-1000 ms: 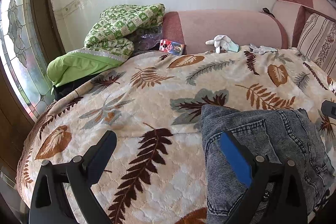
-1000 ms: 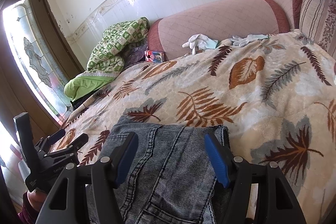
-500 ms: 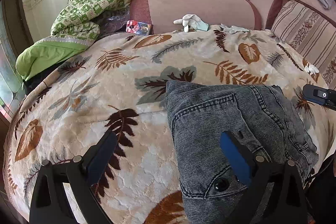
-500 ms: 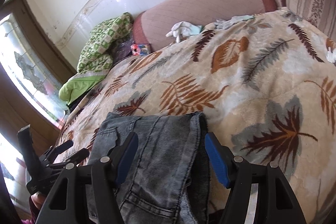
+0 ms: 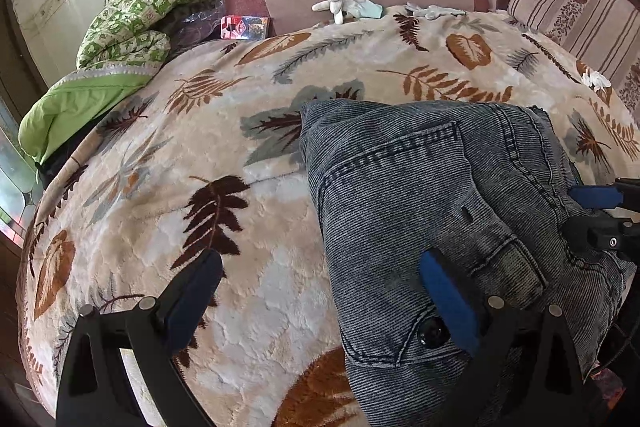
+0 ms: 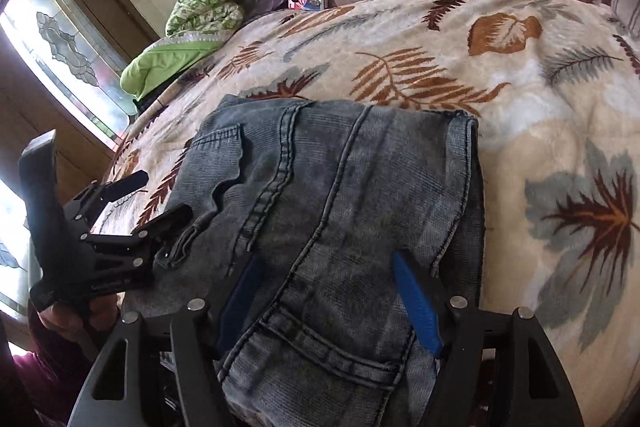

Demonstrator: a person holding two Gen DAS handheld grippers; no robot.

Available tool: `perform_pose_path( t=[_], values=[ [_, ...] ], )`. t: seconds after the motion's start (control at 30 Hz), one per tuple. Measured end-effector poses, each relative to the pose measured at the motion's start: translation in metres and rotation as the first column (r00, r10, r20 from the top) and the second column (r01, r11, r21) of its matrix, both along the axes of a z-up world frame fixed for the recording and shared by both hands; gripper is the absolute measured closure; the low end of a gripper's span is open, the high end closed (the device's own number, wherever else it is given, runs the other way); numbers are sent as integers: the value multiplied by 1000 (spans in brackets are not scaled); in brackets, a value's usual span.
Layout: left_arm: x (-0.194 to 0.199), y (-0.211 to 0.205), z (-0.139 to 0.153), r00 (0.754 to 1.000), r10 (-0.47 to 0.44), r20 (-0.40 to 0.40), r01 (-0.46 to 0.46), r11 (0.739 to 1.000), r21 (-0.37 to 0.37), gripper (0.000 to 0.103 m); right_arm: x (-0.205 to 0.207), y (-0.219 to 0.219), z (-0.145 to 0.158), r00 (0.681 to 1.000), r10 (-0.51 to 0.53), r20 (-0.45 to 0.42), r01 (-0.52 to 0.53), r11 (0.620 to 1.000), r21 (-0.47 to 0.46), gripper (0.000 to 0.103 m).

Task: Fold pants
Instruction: 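Close the left tool on the jeans bundle while the right tool grips its other end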

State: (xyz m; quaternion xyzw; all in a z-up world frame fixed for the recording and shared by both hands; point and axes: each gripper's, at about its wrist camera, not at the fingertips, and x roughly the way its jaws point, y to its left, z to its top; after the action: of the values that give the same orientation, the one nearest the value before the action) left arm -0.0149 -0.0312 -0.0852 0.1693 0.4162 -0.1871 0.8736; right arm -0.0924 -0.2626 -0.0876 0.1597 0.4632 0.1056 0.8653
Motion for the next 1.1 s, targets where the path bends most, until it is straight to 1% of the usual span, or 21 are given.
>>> perform_pose_path(
  t=[0.17, 0.27, 0.4, 0.5, 0.67, 0.8, 0.87, 0.93, 1.0, 1.03, 1.1],
  values=[
    [0, 1, -5, 1000, 3, -14, -3, 1000, -21, 4, -11, -5, -4, 1000, -11, -4, 11, 999, 48, 29],
    [-3, 4, -5, 1000, -4, -7, 3, 999, -39, 4, -17, -3, -4, 1000, -2, 6, 2, 999, 51, 29],
    [-3, 10, -6, 1000, -23, -6, 22, 996, -87, 4, -18, -2, -3, 1000, 3, 16, -4, 999, 52, 29],
    [0, 16, -4, 999, -26, -28, 22, 990, -136, 4, -19, -6, 0, 1000, -7, 12, 6, 997, 77, 29],
    [-1, 19, 4, 996, -86, -38, 77, 978, -194, 4, -26, -26, 8, 999, -44, 30, 38, 984, 174, 29],
    [-1, 26, 15, 986, -158, -51, 139, 953, -268, 4, -32, -53, 20, 993, -109, 36, 98, 970, 224, 29],
    [4, 29, 14, 983, -170, -75, 142, 948, -286, 4, -31, -68, 24, 992, -121, 33, 108, 959, 261, 29],
    [12, 33, 9, 982, -154, -113, 114, 946, -302, 4, -27, -83, 23, 992, -129, 7, 122, 949, 289, 29],
    [20, 38, 3, 972, -151, -179, 84, 939, -334, 4, -23, -98, 17, 987, -155, -35, 159, 938, 307, 29],
    [22, 39, 1, 966, -159, -203, 78, 931, -355, 4, -21, -104, 12, 984, -169, -60, 179, 926, 331, 29],
    [23, 40, 0, 955, -183, -232, 81, 917, -390, 4, -16, -110, 1, 977, -178, -119, 210, 900, 383, 29]
  ],
)
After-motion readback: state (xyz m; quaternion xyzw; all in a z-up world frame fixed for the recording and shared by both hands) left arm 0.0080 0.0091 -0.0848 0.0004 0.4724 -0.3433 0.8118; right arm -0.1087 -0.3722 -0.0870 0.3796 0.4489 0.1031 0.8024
